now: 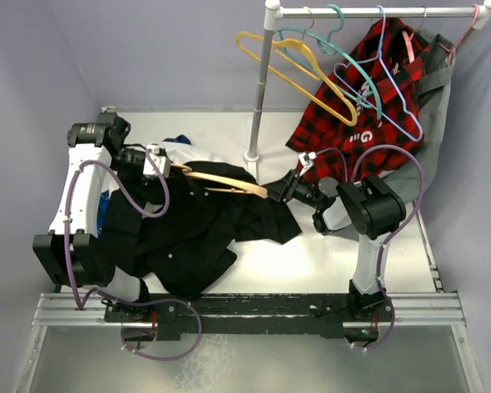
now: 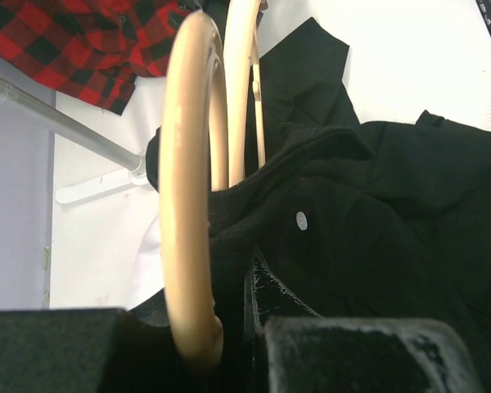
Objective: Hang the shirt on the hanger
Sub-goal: Hang the shirt on the hanger.
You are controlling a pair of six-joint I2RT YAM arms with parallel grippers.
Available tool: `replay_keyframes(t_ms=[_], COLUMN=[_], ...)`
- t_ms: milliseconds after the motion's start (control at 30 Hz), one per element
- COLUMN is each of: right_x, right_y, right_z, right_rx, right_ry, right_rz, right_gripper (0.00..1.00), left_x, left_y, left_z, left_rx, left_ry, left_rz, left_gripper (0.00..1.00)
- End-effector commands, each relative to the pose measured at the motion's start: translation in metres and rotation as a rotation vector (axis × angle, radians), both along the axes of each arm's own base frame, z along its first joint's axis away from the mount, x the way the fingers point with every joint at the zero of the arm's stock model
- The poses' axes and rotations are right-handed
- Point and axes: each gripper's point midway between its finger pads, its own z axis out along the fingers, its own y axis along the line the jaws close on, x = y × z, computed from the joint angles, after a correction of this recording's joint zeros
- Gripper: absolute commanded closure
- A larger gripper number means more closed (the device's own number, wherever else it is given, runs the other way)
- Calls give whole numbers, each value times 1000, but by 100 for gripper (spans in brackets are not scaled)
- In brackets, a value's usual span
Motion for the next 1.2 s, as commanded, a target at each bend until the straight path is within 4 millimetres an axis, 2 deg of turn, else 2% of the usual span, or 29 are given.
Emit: replay_keyframes(t_ms=[0,133,367,733,933,1167], right_x=[-3,-3,-7,-6,-3,-6], right_y=[0,1,6,26,30,30], right_z=[85,93,96,110,103,93], right_rx=[153,167,174,212,212,194], right_ry=[-292,-298,-295,-318,-299,-288], right_rz=[28,35,65,112,116,126], right_gripper=[42,42,43,49,53,52], left_x=[-10,-11,-11,-10,-6,-3], left_y=[-8,-9,-9,-10,-10,-9], left_z=[13,14,10,3,2,-2], left_rx=[-55,-56,-48,-32,-31,-23], left_ry=[-1,0,7,6,8,16], left_rz=[-10,-11,-14,-30,-31,-31], left_gripper=[100,100,100,100,100,100])
